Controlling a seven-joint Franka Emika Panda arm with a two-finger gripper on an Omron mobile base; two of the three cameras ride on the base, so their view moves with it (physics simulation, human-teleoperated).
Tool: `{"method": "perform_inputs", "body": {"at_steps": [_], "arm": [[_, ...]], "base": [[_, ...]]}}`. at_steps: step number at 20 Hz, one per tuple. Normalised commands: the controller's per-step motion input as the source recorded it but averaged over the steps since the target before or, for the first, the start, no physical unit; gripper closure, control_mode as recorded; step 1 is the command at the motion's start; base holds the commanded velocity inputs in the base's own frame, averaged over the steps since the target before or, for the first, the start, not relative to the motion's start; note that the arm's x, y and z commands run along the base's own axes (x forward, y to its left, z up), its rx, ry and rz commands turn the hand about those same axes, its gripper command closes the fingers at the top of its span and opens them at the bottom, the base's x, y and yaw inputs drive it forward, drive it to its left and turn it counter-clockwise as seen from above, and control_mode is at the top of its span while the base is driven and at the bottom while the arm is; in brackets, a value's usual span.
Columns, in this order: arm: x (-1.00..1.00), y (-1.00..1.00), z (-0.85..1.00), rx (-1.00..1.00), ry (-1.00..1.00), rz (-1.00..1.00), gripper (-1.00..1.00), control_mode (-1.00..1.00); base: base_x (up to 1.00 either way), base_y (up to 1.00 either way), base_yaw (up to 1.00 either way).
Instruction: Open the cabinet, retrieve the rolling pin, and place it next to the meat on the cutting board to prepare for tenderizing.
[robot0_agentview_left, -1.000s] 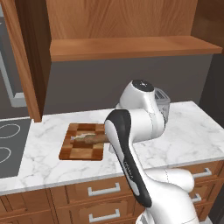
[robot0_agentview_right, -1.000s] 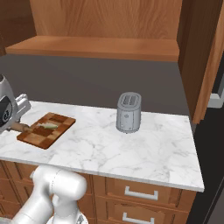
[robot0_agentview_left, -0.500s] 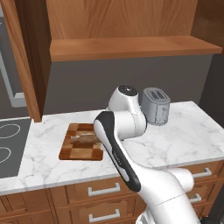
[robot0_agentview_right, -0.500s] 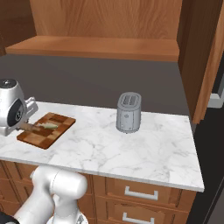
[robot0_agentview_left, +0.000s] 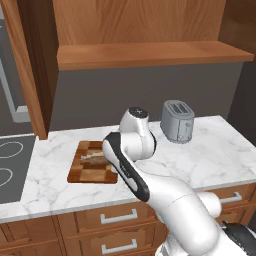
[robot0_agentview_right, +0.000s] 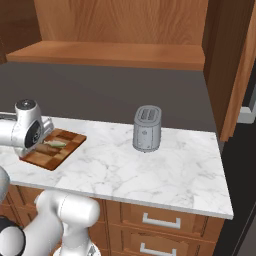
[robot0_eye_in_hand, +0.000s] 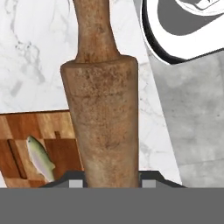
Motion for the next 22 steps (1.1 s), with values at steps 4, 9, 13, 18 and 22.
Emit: {"method": "perform_inputs", "body": {"at_steps": [4,9,13,18,22], "arm": [[0.46,0.04,-0.48,0.00,0.00,0.02,1.00,-1.00],[0.40,0.12,-0.42,0.00,0.01,0.03,1.00,-1.00],[0.31,0.17,-0.37,0.00,0.00,0.03,1.00,-1.00],[0.28,0.16,-0.29,0.00,0.01,0.02,1.00,-1.00],[0.33,0.10,-0.28,0.00,0.01,0.03,1.00,-1.00]], "base": [[0.00,0.00,0.00],[0.00,0.00,0.00],[0.00,0.00,0.00],[0.00,0.00,0.00],[0.00,0.00,0.00]]}}
